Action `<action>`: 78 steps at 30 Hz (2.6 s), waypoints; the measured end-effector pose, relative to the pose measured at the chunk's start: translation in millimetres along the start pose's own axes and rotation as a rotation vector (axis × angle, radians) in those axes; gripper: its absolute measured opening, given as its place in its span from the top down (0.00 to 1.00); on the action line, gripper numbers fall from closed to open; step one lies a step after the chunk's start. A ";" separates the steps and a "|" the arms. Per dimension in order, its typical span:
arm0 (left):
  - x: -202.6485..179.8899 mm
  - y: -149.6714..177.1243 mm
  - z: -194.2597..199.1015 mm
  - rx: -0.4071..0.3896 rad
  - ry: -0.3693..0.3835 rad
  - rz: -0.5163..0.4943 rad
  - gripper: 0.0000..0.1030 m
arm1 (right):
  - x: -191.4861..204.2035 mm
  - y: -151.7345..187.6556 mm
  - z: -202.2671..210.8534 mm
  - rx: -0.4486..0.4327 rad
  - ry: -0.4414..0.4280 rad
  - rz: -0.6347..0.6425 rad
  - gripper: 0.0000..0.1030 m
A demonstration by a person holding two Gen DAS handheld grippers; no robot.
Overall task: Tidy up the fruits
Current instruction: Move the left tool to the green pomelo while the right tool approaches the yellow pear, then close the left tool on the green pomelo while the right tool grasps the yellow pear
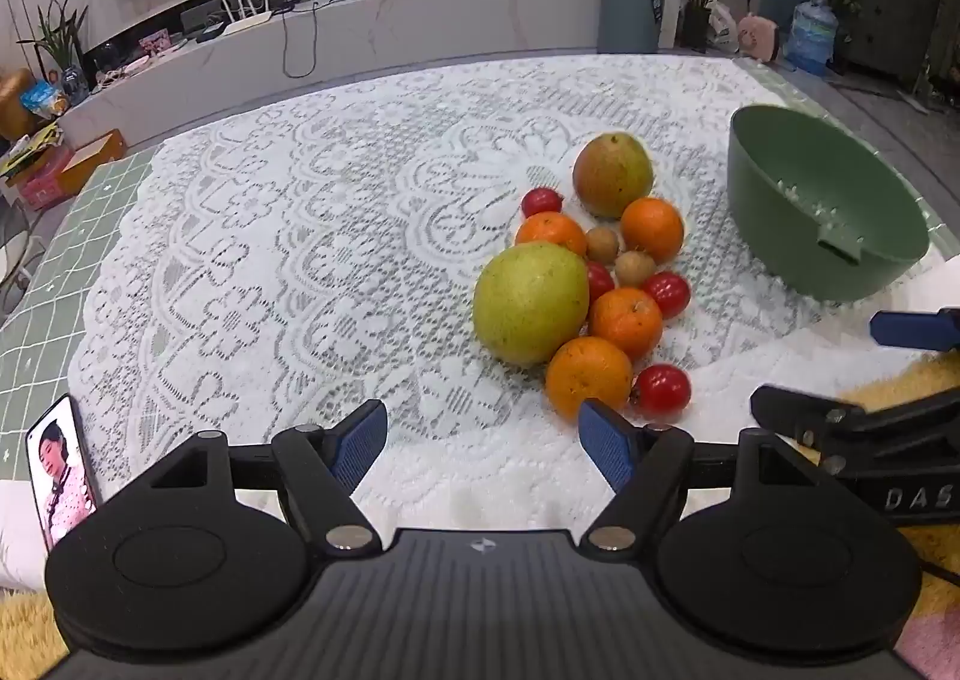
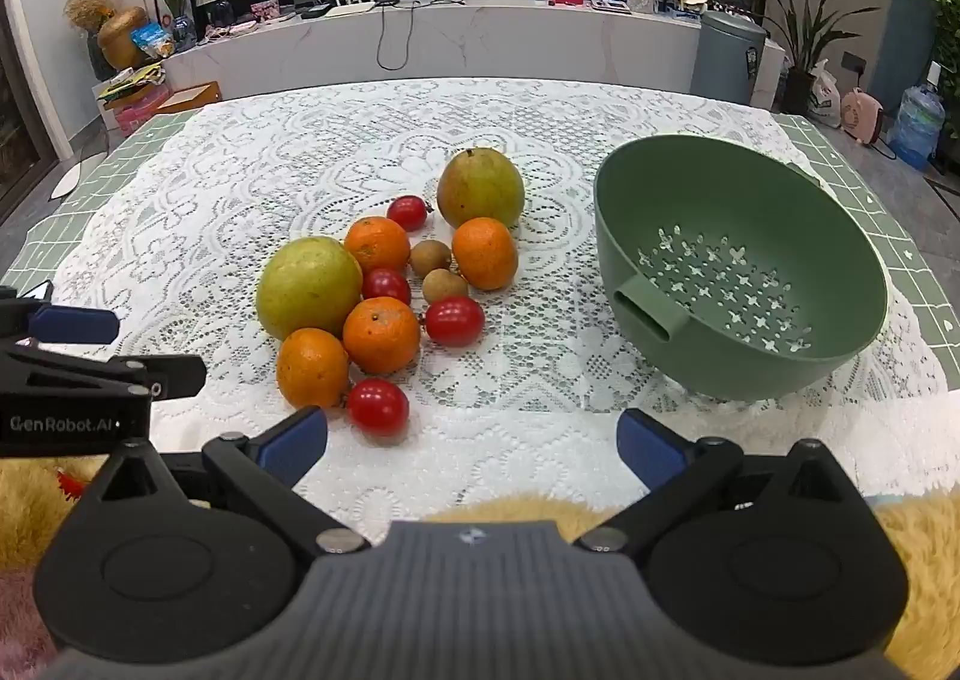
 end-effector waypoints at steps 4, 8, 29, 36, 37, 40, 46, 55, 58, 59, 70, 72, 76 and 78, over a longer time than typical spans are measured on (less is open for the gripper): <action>1.7 -4.2 0.9 -0.010 0.056 0.041 0.23 | 2.6 -0.8 1.4 -0.016 -0.008 0.023 0.04; 7.5 -22.4 0.8 0.008 0.128 0.076 0.36 | 7.5 -10.2 4.0 -0.062 -0.062 0.030 0.04; -3.1 -47.0 -82.7 0.090 0.246 -0.060 0.20 | 5.8 -117.5 -86.3 -0.108 -0.001 0.255 0.30; -5.8 -47.7 -99.1 0.116 0.305 -0.044 0.21 | 10.5 -121.9 -125.4 -0.078 0.053 0.336 0.31; -5.3 -48.2 -101.3 0.119 0.315 -0.030 0.21 | 9.4 -122.1 -128.8 -0.075 0.057 0.338 0.31; -1.4 -49.8 -106.4 0.138 0.349 0.018 0.23 | 5.6 -122.6 -137.8 -0.063 0.053 0.327 0.31; -0.2 -50.4 -111.5 0.148 0.369 0.047 0.23 | 4.7 -121.4 -151.9 -0.044 0.058 0.331 0.34; 2.0 -49.6 -117.7 0.161 0.411 0.100 0.25 | 1.2 -119.8 -161.0 -0.022 0.024 0.263 0.40; 1.6 -48.7 -116.3 0.152 0.408 0.099 0.26 | 2.1 -119.3 -160.2 -0.033 0.029 0.265 0.40; 1.7 -48.4 -115.9 0.149 0.406 0.101 0.26 | 2.7 -118.7 -159.8 -0.038 0.031 0.268 0.40; 1.2 -46.1 -108.3 0.109 0.366 0.088 0.26 | 7.3 -111.7 -146.1 -0.116 0.069 0.310 0.41; 3.6 -45.7 -105.7 0.096 0.349 0.087 0.26 | 7.3 -111.4 -141.1 -0.130 0.084 0.312 0.41; 9.7 -43.3 -97.2 0.066 0.341 0.110 0.26 | 7.9 -108.2 -130.4 -0.143 0.086 0.293 0.41; 11.5 -41.9 -90.8 0.046 0.333 0.120 0.26 | 9.8 -106.5 -123.9 -0.154 0.086 0.292 0.41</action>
Point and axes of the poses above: each gripper's, at about its wrist camera, not at the fingertips, and z roughly against the way its jaws point, x to its left, y to its underside, the point moved 7 cm from there along -z, roughly the way its jaws point, and after that the axes turned 1 degree about -y, right-handed, at the moved point
